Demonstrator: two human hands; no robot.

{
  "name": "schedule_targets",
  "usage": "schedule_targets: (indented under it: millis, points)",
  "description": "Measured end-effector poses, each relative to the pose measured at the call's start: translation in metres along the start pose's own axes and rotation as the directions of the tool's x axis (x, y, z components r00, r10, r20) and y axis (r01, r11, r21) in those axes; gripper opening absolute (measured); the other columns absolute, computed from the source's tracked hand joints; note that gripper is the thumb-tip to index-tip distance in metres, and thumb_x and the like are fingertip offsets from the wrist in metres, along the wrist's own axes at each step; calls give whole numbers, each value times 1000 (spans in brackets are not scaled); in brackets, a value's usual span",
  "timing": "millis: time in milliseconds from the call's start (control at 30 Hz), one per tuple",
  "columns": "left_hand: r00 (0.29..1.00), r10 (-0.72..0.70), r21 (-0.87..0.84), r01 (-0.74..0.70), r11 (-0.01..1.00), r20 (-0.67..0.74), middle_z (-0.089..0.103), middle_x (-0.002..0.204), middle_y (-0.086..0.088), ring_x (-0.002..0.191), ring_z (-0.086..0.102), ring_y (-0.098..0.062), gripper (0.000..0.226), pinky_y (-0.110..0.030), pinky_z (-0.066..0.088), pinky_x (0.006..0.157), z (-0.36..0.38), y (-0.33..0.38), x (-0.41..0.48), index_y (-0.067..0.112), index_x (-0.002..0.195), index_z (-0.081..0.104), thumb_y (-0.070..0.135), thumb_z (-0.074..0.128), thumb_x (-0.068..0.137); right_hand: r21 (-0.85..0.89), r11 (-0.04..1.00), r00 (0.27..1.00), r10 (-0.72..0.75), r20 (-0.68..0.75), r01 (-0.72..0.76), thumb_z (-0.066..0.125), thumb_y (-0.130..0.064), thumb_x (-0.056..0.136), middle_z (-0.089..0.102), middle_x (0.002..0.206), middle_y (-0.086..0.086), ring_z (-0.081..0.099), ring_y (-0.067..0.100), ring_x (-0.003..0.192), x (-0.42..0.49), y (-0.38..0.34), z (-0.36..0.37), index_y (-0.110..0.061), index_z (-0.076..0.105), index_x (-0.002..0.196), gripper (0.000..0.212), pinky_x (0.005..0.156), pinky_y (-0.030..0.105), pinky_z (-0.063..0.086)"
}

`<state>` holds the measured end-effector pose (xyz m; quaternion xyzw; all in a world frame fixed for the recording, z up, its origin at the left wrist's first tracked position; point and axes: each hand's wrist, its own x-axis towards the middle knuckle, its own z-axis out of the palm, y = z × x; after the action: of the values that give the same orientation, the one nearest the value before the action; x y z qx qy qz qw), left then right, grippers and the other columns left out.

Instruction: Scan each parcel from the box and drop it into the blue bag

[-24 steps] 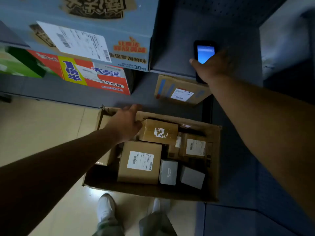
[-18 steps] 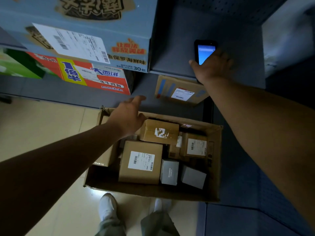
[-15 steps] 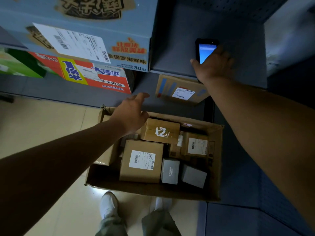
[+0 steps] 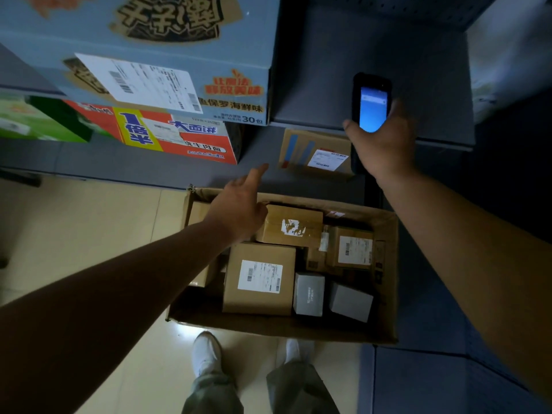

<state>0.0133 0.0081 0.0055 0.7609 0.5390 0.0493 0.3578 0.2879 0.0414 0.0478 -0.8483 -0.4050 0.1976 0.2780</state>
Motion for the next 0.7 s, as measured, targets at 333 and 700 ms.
schedule_targets:
  millis: [333, 700]
  points:
    - [996, -48, 22, 47, 999, 74, 59, 141, -17, 127, 56, -36, 76, -52, 55, 96, 18, -35, -46, 23, 162, 21, 18, 62, 98, 429, 853, 923, 139, 360, -296, 75, -63, 66, 66, 95, -30, 62, -12, 93, -142, 23, 20, -52, 61, 111, 48, 81, 26, 50]
    - [980, -110, 115, 92, 989, 166, 59, 136, -7, 121, 57, -29, 65, -47, 54, 97, 53, -101, -103, 25, 152, 35, 20, 66, 95, 85, 896, 822, 357, 443, -435, 71, -51, 77, 56, 132, -1, 56, 16, 112, -233, 86, 82, -26, 41, 145, 78, 80, 27, 41]
